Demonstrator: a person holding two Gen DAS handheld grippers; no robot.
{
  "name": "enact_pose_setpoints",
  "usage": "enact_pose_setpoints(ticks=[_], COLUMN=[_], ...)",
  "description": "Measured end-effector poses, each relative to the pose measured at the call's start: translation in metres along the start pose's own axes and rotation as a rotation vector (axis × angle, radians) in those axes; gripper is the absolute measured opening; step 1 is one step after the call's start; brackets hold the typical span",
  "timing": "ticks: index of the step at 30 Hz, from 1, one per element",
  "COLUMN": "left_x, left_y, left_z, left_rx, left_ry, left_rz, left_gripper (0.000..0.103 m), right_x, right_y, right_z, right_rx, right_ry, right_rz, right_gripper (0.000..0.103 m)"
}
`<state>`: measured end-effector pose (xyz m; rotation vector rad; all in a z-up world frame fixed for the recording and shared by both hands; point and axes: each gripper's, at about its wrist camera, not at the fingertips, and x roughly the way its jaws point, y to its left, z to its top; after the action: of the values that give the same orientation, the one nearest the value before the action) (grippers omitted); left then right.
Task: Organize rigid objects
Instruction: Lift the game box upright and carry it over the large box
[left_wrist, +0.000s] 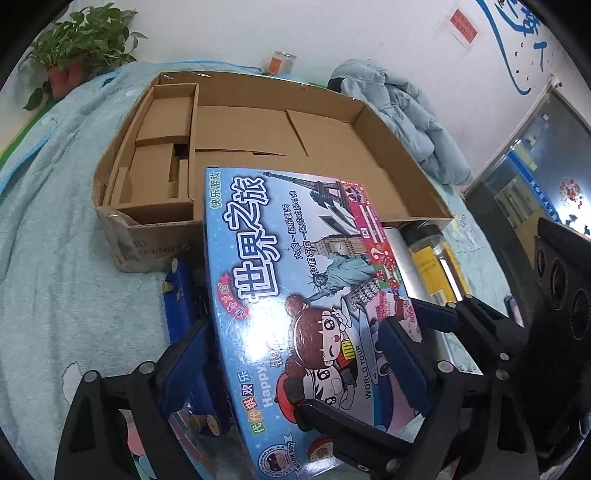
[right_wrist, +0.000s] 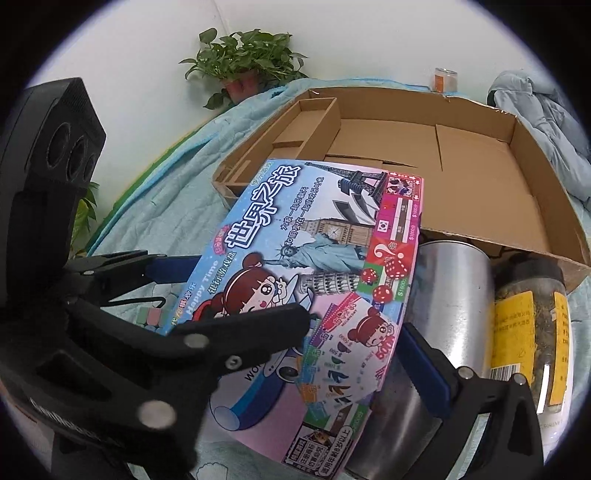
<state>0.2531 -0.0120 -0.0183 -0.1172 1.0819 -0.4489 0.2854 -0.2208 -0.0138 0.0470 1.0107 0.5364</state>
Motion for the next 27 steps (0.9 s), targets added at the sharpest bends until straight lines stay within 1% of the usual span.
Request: enact_pose_setpoints(ticks=[1, 2, 8, 12, 14, 16, 18, 20, 22, 24, 27], left_x=[0.0, 0.0, -0.007, -0.013, -0.02, -0.033, -0.049, -0.068, -0.083, -0.097, -0.11], left_y=[-0.002, -0.003, -0.007, -0.01, -0.015, -0.022, -0.034, -0.048, -0.058, -0.068, -0.082], left_z=[0.0, -0.001, -0.01, -0.017, -0.021, -0.023, -0.024, -0.023, -0.022, -0.02, -0.013], left_rx=[0.006, 0.009, 0.01, 0.012, 0.016, 0.028, 0.051, 0.087, 0.11, 0.13, 0.157], left_ry=[0.001, -0.002, -0.017, -0.037, -0.064, -0.099, -0.148, -0.205, -0.252, -0.295, -0.344], left_rz=[0.019, 0.027, 0.046, 0.056, 0.07, 0.083, 0.103, 0.133, 0.141, 0.134, 0.146], left_gripper=[0.083, 0.083, 0.078, 0.072, 0.07, 0.068, 0.068, 0.066, 0.061, 0.061, 0.061], right_x=[0.001, 0.001, 0.001, -0.004, -0.008, -0.018, -0.032, -0.044, -0.056, -0.07, -0.084], right_y=[0.001, 0.003, 0.008, 0.009, 0.009, 0.013, 0.019, 0.021, 0.021, 0.02, 0.017], right_z=[0.0, 0.001, -0.002, -0.008, -0.011, -0.014, -0.016, -0.015, -0.013, -0.01, -0.004], right_rx=[-0.002, -0.004, 0.009, 0.026, 0.033, 0.026, 0.012, 0.015, 0.02, 0.023, 0.022], right_ry=[-0.003, -0.005, -0.035, -0.062, -0.083, -0.132, -0.188, -0.236, -0.278, -0.325, -0.375], right_rz=[-0.01, -0.017, -0.049, -0.061, -0.069, -0.095, -0.129, -0.144, -0.156, -0.171, -0.184], right_gripper=[0.103, 0.103, 0.102, 0.102, 0.101, 0.097, 0.094, 0.089, 0.088, 0.087, 0.086])
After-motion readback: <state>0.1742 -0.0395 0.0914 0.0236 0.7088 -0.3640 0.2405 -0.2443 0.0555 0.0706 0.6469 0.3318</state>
